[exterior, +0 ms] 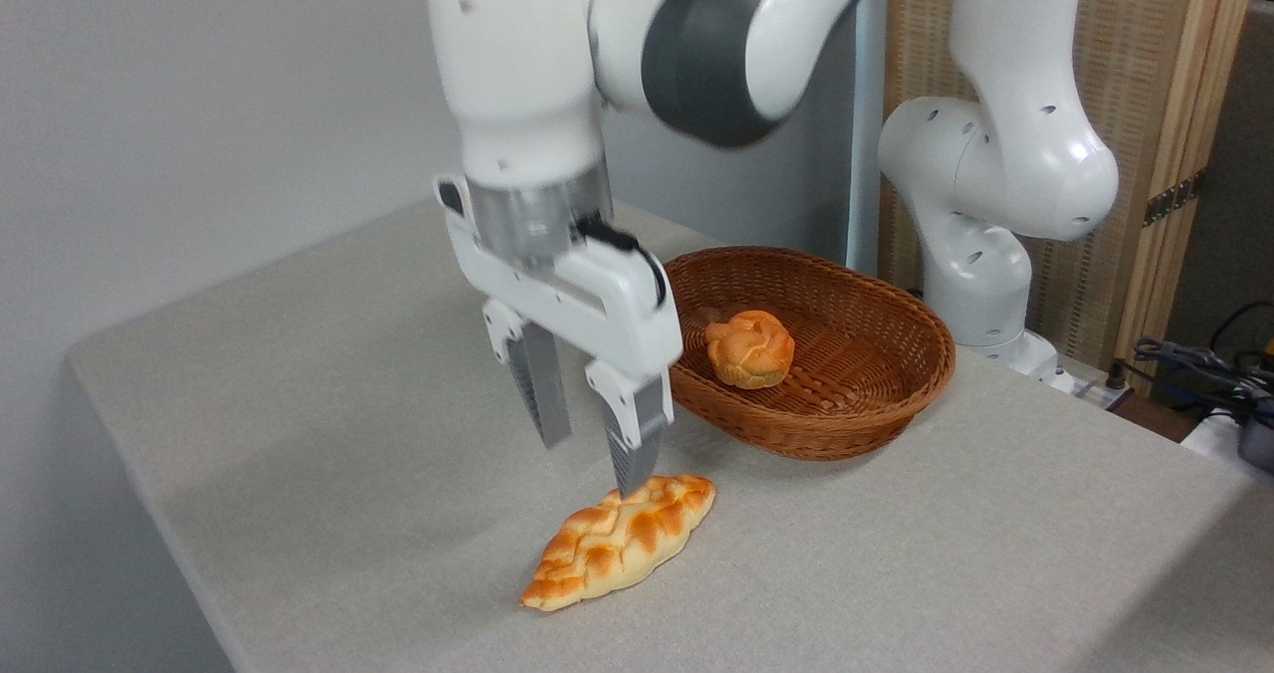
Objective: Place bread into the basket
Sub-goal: 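Lower the open gripper down over the braided bread roll, then close the gripper on the end of the braided roll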
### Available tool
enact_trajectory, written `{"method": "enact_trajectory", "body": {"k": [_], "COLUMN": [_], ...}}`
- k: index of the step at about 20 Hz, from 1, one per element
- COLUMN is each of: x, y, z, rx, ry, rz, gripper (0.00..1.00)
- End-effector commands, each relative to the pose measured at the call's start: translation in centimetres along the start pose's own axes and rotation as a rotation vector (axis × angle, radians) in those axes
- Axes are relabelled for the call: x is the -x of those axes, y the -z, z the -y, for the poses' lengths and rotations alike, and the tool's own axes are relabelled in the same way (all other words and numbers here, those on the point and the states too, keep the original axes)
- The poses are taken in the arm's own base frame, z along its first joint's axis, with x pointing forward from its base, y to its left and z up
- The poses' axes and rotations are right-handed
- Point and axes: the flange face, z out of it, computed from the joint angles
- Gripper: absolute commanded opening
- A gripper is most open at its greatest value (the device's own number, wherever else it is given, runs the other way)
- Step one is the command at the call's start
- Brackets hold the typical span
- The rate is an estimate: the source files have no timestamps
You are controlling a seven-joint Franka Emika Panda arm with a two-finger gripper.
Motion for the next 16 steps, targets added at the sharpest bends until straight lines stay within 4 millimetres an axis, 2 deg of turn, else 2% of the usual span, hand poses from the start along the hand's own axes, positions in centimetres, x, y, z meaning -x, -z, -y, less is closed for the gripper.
{"method": "enact_trajectory", "body": {"k": [1,7,10,16], "x": [0.3,0.6,1.1,1.4], "y": [-2.0,-3.7,-5.5,-6.9], "z": [-0.8,-0.9,-1.2,-1.4], "rx": [-0.014,-0.032,-0.023,-0.028], "ry": [-0.018,-0.077,-0.081,-0.098], "rz": [0.006,0.009,0.027,0.066], "gripper": [1.00,1.00,1.00,1.00]}}
